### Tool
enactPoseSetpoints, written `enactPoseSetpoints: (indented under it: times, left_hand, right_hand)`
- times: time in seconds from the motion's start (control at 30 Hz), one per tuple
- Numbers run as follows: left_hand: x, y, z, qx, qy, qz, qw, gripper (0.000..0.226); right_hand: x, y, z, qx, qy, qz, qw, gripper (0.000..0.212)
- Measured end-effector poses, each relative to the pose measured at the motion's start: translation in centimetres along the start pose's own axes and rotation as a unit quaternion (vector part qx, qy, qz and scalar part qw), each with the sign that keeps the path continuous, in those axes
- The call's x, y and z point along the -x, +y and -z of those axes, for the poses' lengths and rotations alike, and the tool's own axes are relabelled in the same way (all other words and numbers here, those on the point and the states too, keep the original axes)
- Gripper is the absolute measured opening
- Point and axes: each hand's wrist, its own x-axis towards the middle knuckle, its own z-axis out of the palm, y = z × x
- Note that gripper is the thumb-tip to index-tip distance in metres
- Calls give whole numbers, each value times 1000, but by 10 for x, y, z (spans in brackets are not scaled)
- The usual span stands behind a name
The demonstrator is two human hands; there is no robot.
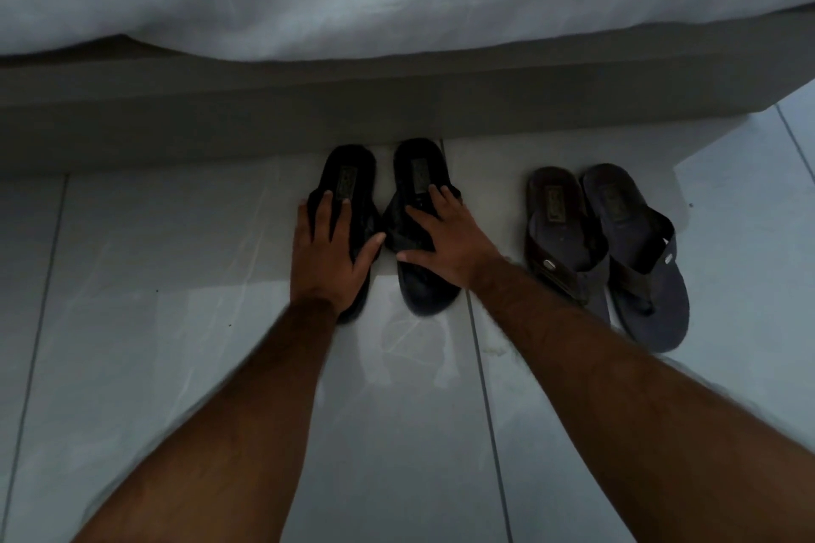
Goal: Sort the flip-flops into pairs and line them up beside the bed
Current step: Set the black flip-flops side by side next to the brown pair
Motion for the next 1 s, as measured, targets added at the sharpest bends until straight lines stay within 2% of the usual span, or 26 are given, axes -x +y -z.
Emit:
enactPoseSetpoints:
  times: [0.23,0.43,0.83,0.9,1.0]
  left_hand:
    - [35,1,2,20,-28,23,999,87]
    - [74,-6,-1,8,-29,18,999,90]
    - [84,1,4,-10,-61,25,998,93]
    - [83,3,10,-29,-70,28,997,92]
    - [77,13,29,-38,-58,8,998,92]
  right_hand:
    - [23,-8,-8,7,-32,20,999,82]
    - [59,-10,-28,-2,-25,45,999,81]
    - [70,-14,-25,36,-55,42,997,81]
    - [73,-19,-18,63,-44,48,996,82]
    - [80,-25,1,80,43,51,995,82]
